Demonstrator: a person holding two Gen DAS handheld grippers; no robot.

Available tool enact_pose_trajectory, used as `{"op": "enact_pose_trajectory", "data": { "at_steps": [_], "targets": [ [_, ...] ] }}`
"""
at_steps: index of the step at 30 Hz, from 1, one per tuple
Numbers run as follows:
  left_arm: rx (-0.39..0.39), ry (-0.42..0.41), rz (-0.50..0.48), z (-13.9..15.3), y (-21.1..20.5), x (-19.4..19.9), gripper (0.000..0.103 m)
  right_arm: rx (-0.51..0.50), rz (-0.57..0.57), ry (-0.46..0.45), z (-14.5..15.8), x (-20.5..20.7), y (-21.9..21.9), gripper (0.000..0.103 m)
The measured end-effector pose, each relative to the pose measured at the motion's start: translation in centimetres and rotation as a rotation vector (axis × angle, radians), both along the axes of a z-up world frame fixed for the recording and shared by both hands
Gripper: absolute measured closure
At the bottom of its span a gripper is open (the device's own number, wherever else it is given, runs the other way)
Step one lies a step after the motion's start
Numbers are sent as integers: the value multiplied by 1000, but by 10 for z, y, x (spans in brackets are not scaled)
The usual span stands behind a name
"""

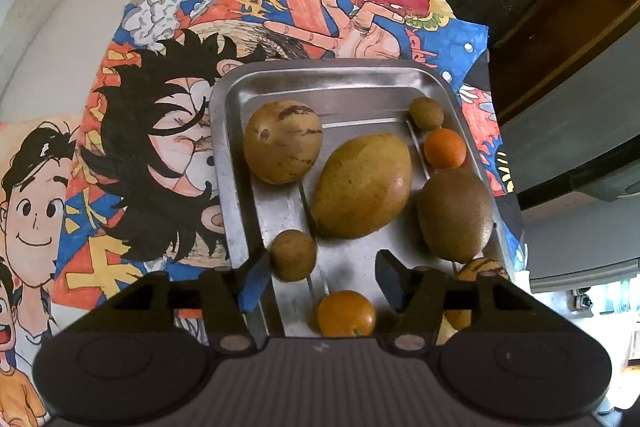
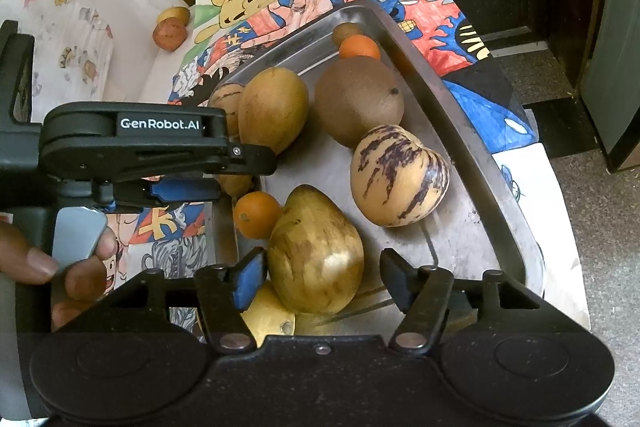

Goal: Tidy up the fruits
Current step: 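Open the left tool releasing the brown fruit while the right tool releases the pear in the tray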

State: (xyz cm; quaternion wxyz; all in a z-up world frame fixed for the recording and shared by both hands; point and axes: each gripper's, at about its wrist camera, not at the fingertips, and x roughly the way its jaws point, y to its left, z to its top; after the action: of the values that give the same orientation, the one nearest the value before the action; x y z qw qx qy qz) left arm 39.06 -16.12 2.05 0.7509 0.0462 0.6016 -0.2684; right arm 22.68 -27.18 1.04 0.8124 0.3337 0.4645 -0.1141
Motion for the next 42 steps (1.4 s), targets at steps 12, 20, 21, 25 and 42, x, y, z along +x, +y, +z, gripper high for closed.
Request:
{"op": "enact_pose_trajectory", "data": {
  "at_steps": [12,20,21,25,42],
  "targets": [
    [42,-12,29,3,9,-7,21,-3,-12,-12,4,-8,3,34],
    [37,-7,73,4,22,-10,20,-4,-12,-14,4,-10,4,31],
    [35,-9,77,4,22,-10,19,-4,-12,-14,4,-10,4,31],
    [31,-14,96,6,26,-11,16,-3,-16,-20,5,-13,4,27],
    [4,-83,283,13,67,-34,3,-49,-6,-45,17,-25,15,14]
  ]
}}
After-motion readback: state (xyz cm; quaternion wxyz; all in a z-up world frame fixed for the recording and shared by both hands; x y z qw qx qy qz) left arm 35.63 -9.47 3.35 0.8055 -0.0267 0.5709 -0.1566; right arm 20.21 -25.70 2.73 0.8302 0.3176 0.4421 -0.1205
